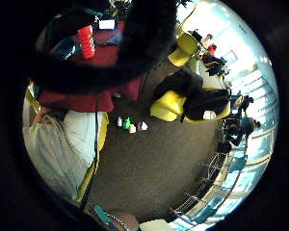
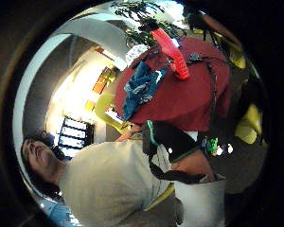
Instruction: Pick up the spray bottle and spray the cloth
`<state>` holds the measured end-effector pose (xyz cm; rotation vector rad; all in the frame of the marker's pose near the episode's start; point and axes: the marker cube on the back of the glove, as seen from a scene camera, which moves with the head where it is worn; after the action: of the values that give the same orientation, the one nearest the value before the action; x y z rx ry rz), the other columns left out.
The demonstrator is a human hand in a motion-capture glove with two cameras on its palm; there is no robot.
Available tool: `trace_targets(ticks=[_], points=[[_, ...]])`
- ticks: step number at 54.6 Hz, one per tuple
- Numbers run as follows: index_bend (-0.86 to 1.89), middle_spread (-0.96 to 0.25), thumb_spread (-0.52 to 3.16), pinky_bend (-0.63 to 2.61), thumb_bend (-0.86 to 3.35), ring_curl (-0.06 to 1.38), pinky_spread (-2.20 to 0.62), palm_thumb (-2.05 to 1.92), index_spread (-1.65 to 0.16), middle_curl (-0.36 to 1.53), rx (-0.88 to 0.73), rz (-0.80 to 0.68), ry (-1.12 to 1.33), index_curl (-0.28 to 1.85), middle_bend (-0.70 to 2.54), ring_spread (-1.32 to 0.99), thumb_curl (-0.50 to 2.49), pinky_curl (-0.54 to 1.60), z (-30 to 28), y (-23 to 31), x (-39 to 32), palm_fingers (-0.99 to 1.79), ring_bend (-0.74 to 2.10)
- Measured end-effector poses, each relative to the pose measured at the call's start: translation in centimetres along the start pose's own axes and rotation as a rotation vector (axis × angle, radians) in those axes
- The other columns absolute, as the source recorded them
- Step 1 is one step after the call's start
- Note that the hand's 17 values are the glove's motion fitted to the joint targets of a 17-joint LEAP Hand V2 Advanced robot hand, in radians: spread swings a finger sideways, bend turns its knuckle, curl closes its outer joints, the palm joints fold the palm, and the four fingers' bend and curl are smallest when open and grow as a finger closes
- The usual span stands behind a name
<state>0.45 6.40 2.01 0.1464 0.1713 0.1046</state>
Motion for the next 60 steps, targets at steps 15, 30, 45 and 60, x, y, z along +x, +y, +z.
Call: trace_targets(ticks=[15, 30, 45, 60], points=[[0.15, 0.01, 1.10, 0.31, -0.02, 0.33, 0.23, 0.48, -0.41, 0.35, 0.036, 0.113, -0.128, 0.30, 0.19, -0.03, 0.42, 0.34, 0.7, -2.3, -0.2, 0.39, 0.31], [0.15, 0.03, 1.12, 0.32, -0.02, 0.33, 0.23, 0.54, -0.38, 0.32, 0.016, 0.098, -0.515, 0.28, 0.17, -0.01, 0.41, 0.35, 3.4, -7.9, -1.2, 0.47, 0.34], [0.12, 0.07, 1.09, 0.38, -0.01, 0.35, 0.22, 0.60, -0.34, 0.31, 0.038, 0.099, -0.903, 0.26, 0.17, 0.01, 0.41, 0.37, 6.9, -16.6, -2.4, 0.43, 0.36], [0.12, 0.07, 0.99, 0.35, 0.00, 0.35, 0.16, 0.80, -0.29, 0.33, 0.092, 0.095, -1.147, 0.25, 0.21, 0.01, 0.44, 0.36, 10.0, -26.0, -3.7, 0.41, 0.39]])
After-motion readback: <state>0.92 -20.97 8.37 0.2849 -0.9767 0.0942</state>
